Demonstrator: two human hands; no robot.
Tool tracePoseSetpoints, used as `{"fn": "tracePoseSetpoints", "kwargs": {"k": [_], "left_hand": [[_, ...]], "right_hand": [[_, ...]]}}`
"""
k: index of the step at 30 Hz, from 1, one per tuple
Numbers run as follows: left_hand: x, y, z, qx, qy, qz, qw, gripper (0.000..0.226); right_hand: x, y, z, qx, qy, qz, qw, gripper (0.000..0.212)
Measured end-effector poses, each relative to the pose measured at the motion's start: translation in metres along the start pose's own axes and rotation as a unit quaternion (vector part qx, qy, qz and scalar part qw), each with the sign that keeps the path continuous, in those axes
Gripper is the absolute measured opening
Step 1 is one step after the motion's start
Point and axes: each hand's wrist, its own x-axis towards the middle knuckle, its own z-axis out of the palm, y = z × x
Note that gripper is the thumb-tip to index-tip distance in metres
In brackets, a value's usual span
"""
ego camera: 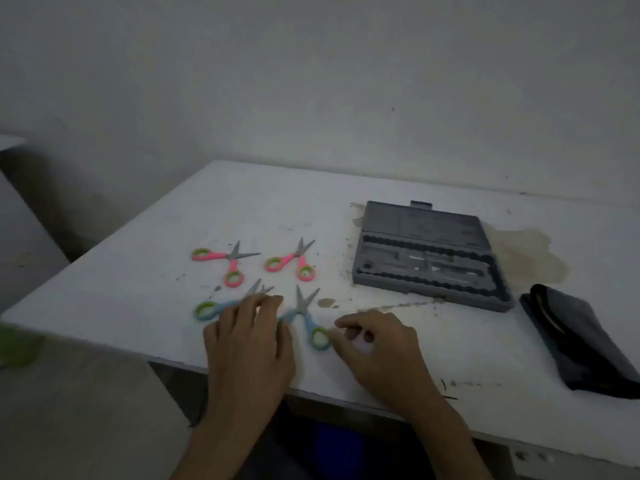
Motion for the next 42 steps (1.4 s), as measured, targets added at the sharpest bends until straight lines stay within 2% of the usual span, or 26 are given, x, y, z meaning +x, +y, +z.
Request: {"fn": "tracePoseSetpoints", "kwargs": {"k": [3, 6, 12, 14, 15, 17, 18, 21, 25, 28, 30, 31, 33, 36, 38, 40, 42], "left_hand": [[0.007, -0.01, -0.002, 0.116, -0.048, 0.02, 0.992, 0.028], [0.007, -0.014, 0.003, 0.136, -0.076, 0.04, 0.987, 0.025], [0.004, -0.013, 0.004, 0.002, -0.083, 0.022, 0.996, 0.022], [0.006, -0.008, 0.004, -0.062, -0.109, 0.001, 0.992, 0.018], [0.007, -0.006, 0.004, -0.108, -0.132, 0.001, 0.985, 0.019], [0.008, -0.002, 0.005, -0.2, -0.165, 0.024, 0.966, 0.022], [0.009, 0.001, 0.005, -0.247, -0.186, 0.034, 0.95, 0.02], [0.017, 0.014, 0.009, -0.36, -0.233, 0.014, 0.903, 0.014], [0.022, 0.042, 0.019, -0.461, -0.229, -0.049, 0.856, 0.007], [0.022, 0.066, 0.024, -0.556, -0.245, -0.123, 0.784, 0.012], [0.022, 0.081, 0.022, -0.624, -0.257, -0.162, 0.72, 0.016], [0.022, 0.087, 0.021, -0.64, -0.26, -0.173, 0.702, 0.017], [0.02, 0.096, 0.022, -0.649, -0.26, -0.18, 0.692, 0.018], [0.019, 0.103, 0.028, -0.646, -0.258, -0.176, 0.697, 0.019], [0.019, 0.104, 0.03, -0.646, -0.253, -0.171, 0.7, 0.019], [0.018, 0.104, 0.033, -0.648, -0.243, -0.172, 0.701, 0.019], [0.017, 0.103, 0.035, -0.65, -0.238, -0.165, 0.703, 0.016]], "right_hand": [[0.002, -0.011, 0.009, -0.125, -0.044, 0.025, 0.991, 0.064], [0.0, -0.018, 0.017, -0.143, -0.042, 0.019, 0.989, 0.061], [-0.007, -0.013, 0.017, -0.075, 0.003, 0.019, 0.997, 0.027], [-0.009, -0.011, 0.013, -0.04, 0.025, 0.028, 0.998, 0.023], [-0.01, -0.009, 0.01, -0.024, 0.032, 0.027, 0.999, 0.028], [-0.014, -0.004, 0.002, 0.004, 0.037, 0.023, 0.999, 0.041], [-0.017, -0.004, -0.004, 0.019, 0.038, 0.032, 0.999, 0.04], [-0.023, 0.0, -0.02, 0.069, 0.052, 0.067, 0.994, 0.03], [-0.024, 0.006, -0.036, 0.129, 0.061, 0.094, 0.985, 0.013], [-0.024, 0.008, -0.045, 0.162, 0.088, 0.116, 0.976, 0.02], [-0.026, 0.011, -0.049, 0.17, 0.092, 0.12, 0.974, 0.018], [-0.027, 0.014, -0.051, 0.172, 0.095, 0.122, 0.973, 0.015], [-0.03, 0.019, -0.055, 0.171, 0.102, 0.124, 0.972, 0.013], [-0.036, 0.024, -0.062, 0.147, 0.116, 0.123, 0.975, 0.012], [-0.04, 0.032, -0.071, 0.082, 0.181, 0.135, 0.971, 0.008], [-0.042, 0.047, -0.086, -0.021, 0.281, 0.138, 0.95, 0.006], [-0.043, 0.066, -0.105, -0.104, 0.347, 0.129, 0.923, 0.01]]}}
